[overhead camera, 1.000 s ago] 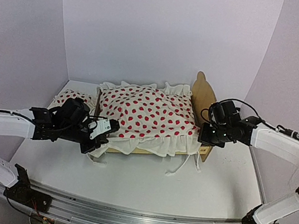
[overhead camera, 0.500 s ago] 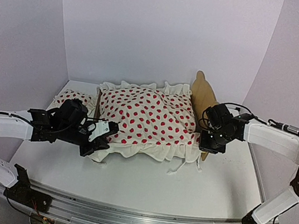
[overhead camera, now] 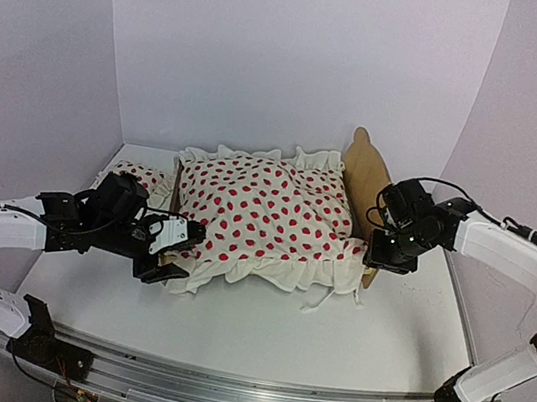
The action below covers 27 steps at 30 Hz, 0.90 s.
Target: Set up the pet bed
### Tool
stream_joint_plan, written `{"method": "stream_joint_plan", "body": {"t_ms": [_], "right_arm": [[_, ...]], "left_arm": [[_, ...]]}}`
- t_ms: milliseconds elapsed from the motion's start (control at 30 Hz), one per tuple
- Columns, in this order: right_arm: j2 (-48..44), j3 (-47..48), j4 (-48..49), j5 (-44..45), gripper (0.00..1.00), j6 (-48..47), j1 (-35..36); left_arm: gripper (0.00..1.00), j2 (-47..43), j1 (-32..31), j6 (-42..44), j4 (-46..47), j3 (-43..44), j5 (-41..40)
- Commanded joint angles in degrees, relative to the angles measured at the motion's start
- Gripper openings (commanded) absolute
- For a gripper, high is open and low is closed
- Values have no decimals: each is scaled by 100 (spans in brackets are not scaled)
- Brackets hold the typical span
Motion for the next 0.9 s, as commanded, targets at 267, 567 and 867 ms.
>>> {"method": "stream_joint_plan", "body": {"t_ms": [267, 567, 867], "right_arm": [[-589, 243, -388, 28, 44, 93, 653], [-457, 207, 191, -330, 45, -132, 1657], [-474, -74, 865, -543, 45, -221, 2348]], "left_arm": [[70, 1436, 184, 410, -1570, 1381, -312], [70, 2600, 348, 409, -1729, 2072, -451], [61, 3355, 500, 345, -2157, 2434, -85]]}}
